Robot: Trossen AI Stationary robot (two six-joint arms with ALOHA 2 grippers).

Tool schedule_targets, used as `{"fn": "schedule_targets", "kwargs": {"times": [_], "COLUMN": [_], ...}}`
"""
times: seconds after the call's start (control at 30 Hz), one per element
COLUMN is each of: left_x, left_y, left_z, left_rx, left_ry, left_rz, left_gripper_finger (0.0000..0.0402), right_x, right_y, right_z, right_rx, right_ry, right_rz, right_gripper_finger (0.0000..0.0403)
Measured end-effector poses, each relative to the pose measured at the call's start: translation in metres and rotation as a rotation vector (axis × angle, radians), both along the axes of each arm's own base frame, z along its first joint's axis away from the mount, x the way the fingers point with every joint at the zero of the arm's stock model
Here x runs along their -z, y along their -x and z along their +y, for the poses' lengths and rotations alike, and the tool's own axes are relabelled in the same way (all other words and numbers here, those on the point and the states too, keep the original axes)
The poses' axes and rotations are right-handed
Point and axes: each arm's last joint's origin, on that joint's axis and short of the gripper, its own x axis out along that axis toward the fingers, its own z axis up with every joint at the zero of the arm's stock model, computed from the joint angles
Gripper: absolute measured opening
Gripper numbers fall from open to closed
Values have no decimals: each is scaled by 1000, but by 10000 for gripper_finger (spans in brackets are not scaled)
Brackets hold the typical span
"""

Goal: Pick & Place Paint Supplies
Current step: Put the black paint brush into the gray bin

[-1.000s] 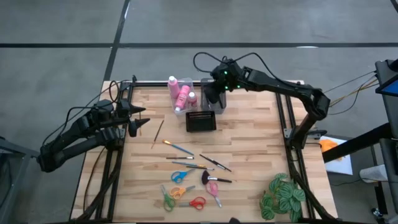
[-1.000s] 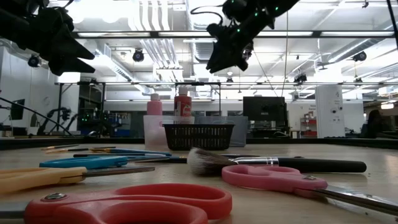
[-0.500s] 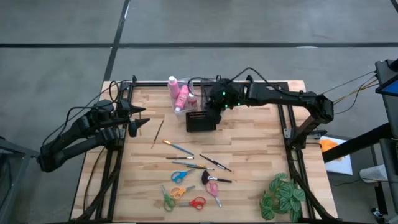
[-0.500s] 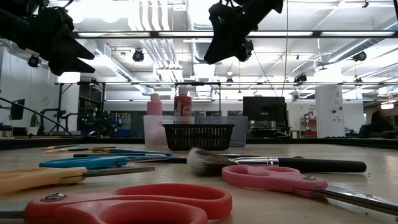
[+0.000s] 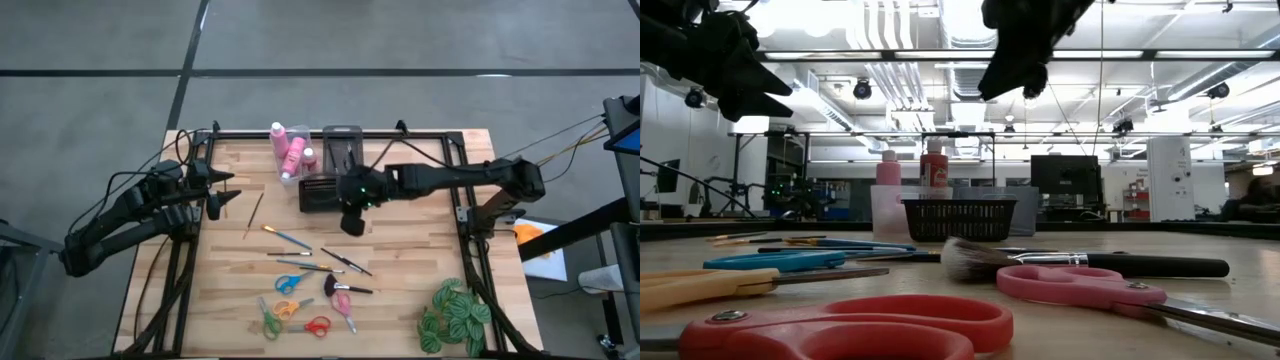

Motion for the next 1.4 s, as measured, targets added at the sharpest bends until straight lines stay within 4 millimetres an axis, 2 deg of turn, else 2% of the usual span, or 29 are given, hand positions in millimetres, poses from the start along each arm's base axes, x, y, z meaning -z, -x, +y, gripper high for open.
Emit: {"fn": "schedule_targets", "kwargs": {"times": [0.23, 0.63, 0.97, 1.4], "left_x": [0, 0, 0, 0], "left_y": [0, 0, 0, 0], "left_z": [0, 0, 0, 0], "left_rx": [0, 0, 0, 0], "left_ry": [0, 0, 0, 0], "left_rz": [0, 0, 0, 0], "left_gripper_finger": [311, 311, 311, 311], "right_x": [7, 15, 25, 30], "right_y": [21, 47, 58, 59], "right_z": [18, 22, 26, 42], "right_rx": [-10, -7, 27, -42], "right_ry": [22, 7, -61, -75], "right_rz": [39, 7, -10, 18], "right_gripper_finger": [98, 98, 98, 98]}}
